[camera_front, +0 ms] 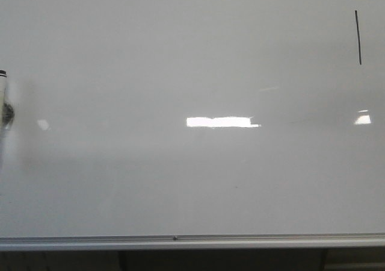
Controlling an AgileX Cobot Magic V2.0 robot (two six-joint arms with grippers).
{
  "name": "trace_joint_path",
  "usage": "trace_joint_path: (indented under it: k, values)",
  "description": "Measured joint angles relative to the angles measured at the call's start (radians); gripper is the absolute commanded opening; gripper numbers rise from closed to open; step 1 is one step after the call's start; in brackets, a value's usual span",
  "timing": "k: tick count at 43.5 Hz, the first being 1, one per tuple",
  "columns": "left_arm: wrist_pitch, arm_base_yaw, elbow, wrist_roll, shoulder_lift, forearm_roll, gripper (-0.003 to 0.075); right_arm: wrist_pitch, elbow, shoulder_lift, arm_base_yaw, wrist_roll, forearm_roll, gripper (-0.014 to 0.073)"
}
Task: Write number 1 on whiteboard
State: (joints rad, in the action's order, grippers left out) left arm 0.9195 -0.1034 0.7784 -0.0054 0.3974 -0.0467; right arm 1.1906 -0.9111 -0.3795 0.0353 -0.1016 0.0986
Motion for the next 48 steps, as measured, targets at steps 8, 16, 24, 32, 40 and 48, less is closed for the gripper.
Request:
trace_joint_path:
  k: [8, 16, 24, 32, 40, 48]
  values:
    - [-0.04, 0.01, -0.042, 0.0, -0.037, 0.0, -0.002, 0.0, 0.0, 0.0, 0.0, 0.0, 0.0, -0.0069]
    - [-0.219, 0.096, -0.231, 0.0, -0.19, -0.002, -0.002, 0.0, 0.0, 0.0, 0.0, 0.0, 0.002, -0.0069]
    - [-0.406, 0.174, -0.45, 0.0, -0.325, 0.033, -0.002, 0.0, 0.0, 0.0, 0.0, 0.0, 0.002, -0.0069]
    - [-0.607, 0.179, -0.648, 0.0, -0.378, 0.081, -0.002, 0.0, 0.0, 0.0, 0.0, 0.0, 0.002, -0.0069]
    - [-0.815, 0.18, -0.789, 0.0, -0.403, 0.062, -0.002, 0.0, 0.0, 0.0, 0.0, 0.0, 0.002, -0.0069]
    - [-0.919, 0.189, -0.787, 0.0, -0.403, 0.033, -0.002, 0.0, 0.0, 0.001, 0.0, 0.002, 0.002, -0.0069]
